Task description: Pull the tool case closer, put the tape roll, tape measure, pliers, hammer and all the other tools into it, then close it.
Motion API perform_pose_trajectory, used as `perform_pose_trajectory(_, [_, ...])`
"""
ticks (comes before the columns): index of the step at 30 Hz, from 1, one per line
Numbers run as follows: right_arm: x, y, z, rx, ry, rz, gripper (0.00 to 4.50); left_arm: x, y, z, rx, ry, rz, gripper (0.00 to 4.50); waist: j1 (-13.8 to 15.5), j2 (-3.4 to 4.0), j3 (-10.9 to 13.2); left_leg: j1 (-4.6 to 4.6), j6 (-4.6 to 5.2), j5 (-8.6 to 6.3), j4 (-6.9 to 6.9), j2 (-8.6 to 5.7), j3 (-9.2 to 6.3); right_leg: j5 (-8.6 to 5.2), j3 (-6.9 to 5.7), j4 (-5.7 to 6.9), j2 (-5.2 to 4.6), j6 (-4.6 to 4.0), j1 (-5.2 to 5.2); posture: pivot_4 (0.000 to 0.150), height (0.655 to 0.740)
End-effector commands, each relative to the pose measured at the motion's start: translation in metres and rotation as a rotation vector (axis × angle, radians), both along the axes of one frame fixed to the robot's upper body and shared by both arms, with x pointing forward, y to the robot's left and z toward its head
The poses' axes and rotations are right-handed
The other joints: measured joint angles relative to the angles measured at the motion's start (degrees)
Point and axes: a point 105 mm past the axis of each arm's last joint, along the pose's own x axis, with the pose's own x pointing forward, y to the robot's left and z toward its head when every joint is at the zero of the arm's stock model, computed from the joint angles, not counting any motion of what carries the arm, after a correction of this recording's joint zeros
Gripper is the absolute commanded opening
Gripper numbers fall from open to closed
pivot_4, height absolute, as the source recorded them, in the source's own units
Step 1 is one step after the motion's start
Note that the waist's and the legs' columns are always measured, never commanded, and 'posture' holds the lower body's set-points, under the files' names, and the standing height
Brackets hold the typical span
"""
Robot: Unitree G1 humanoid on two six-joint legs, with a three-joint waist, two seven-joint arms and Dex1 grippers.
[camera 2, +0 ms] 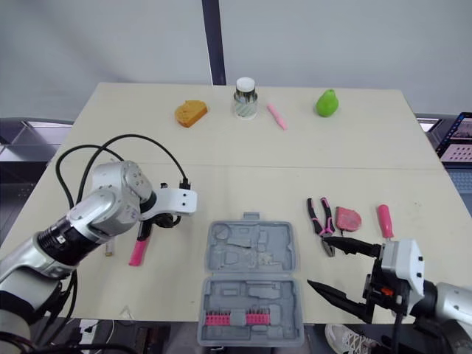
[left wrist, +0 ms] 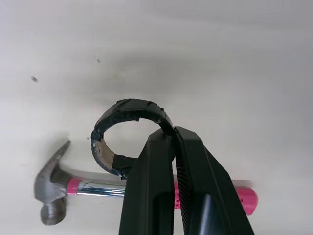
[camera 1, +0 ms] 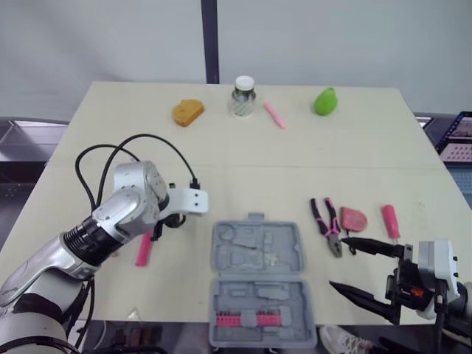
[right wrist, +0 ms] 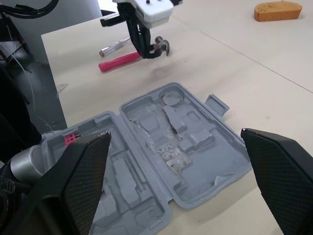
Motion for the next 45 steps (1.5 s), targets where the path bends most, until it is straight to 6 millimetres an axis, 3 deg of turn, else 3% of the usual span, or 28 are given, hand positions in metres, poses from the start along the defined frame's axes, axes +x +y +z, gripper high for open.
perform_pose_trajectory(1, [-0.002, -0.005, 0.009, -0.008, -0.015, -0.004, 4.5, -0.005, -0.017, 0.016, -0.077, -0.02, -0.025, 0.03, 0.0, 0.0, 0.0, 0.0, 0.0, 0.0, 0.0, 0.0, 0.0, 0.0, 0.0, 0.0, 0.0, 0.0, 0.0, 0.15, 0.695])
perform_pose_trajectory(16, [-0.004, -0.021, 0.014, -0.037, -0.001, -0.032, 4.5, -0.017, -0.057, 0.012, -0.227, 0.052, -0.049, 0.03, 0.0, 0.0, 0.0, 0.0, 0.02, 0.01, 0.0, 0.01, -0.01, 0.0, 0.02, 0.01, 0.0, 0.0, 0.01, 0.15, 0.695])
perform_pose_trajectory(30, [-0.013, -0.019, 0.009, -0.028, -0.001, -0.077, 4.5, -0.016, -0.062, 0.019, -0.481, 0.159, -0.083, 0.03, 0.1, 0.0, 0.0, 0.0, 0.02, 0.01, 0.04, -0.02, -0.07, 0.0, -0.02, 0.01, -0.02, 0.0, 0.05, 0.15, 0.695])
perform_pose_trajectory(45, [-0.033, -0.017, 0.001, -0.038, 0.007, -0.142, 4.5, -0.011, -0.065, -0.001, -0.435, 0.266, -0.086, 0.03, 0.0, 0.0, 0.0, 0.02, 0.01, 0.0, 0.03, -0.03, -0.03, 0.0, 0.0, 0.02, -0.01, 0.0, 0.03, 0.15, 0.695])
